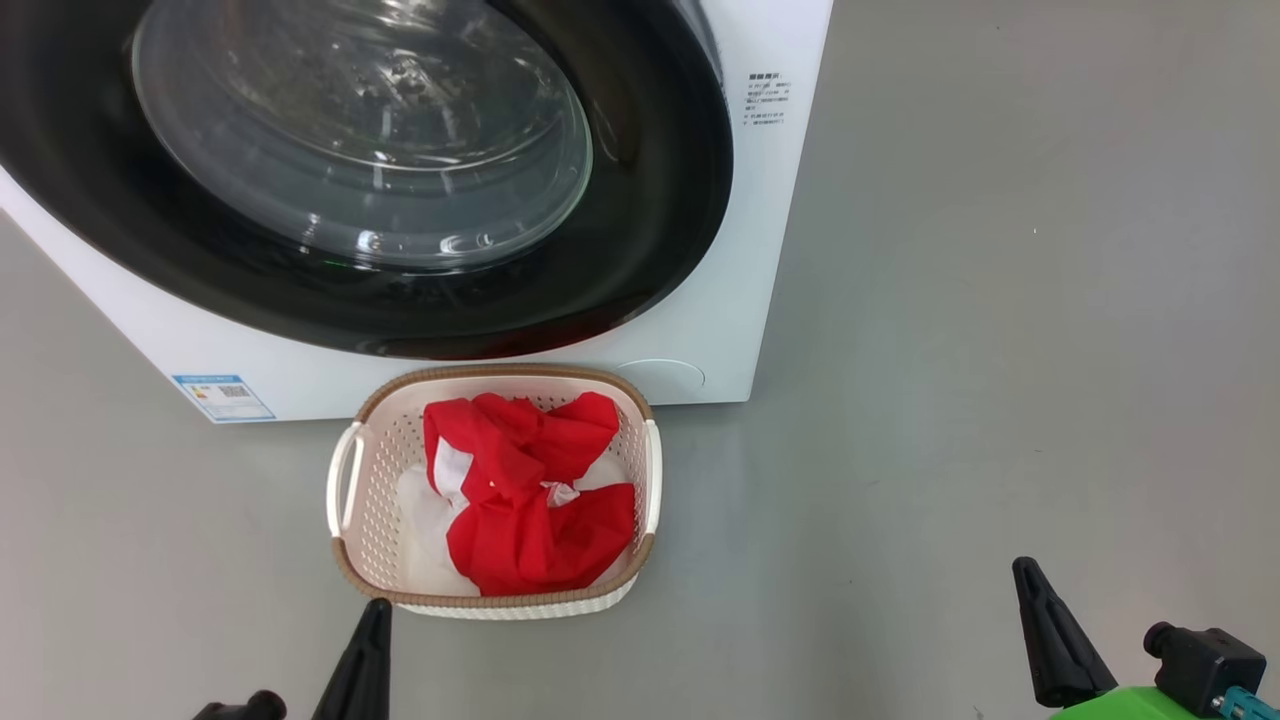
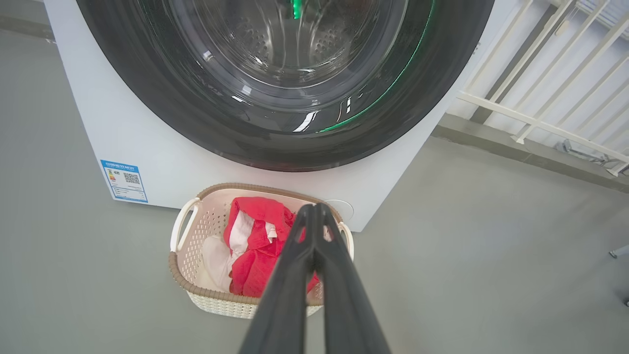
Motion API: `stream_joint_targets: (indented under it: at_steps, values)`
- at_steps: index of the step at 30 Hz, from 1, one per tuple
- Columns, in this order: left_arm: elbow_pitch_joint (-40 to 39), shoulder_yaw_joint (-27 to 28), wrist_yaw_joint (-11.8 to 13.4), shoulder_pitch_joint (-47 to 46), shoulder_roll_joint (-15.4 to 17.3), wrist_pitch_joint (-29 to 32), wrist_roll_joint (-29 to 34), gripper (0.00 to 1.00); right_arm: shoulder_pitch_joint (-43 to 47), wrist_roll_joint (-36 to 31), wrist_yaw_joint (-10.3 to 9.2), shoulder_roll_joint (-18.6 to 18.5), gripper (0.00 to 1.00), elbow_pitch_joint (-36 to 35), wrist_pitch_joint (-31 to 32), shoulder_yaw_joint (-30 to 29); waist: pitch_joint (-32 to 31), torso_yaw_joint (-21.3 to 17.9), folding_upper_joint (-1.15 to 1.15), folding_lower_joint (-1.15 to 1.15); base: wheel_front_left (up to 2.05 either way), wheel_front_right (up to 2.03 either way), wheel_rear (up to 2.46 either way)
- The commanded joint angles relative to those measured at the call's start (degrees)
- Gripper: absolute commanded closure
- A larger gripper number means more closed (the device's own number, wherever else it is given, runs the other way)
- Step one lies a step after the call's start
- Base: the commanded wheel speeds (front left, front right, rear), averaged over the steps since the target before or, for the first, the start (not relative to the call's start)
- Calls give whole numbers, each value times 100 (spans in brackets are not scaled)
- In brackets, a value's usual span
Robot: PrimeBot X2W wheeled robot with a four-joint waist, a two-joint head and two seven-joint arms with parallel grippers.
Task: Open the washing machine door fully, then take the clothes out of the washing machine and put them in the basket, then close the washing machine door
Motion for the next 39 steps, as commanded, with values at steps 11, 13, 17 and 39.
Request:
stream_joint_targets:
  at_steps: [11, 13, 17, 39]
  values:
    - [-72, 33, -2, -128, 116, 139, -856, 100, -163, 760, -1, -80, 100, -130, 164, -7, -67, 8, -1, -2, 0, 0, 0]
    - [-64, 36, -4, -143, 124, 165, -987, 100, -180, 872, -1, -84, 100, -132, 193, -10, -81, 10, -1, -2, 0, 0, 0]
    - [-50, 45, -6, -173, 140, 217, -1244, 100, -214, 1095, -1, -92, 100, -136, 250, -16, -107, 12, -1, -2, 0, 0, 0]
    - [-23, 124, -15, -319, 209, 522, -2649, 100, -399, 2312, -2, -123, 100, -163, 585, -70, -255, 27, -1, -2, 0, 0, 0]
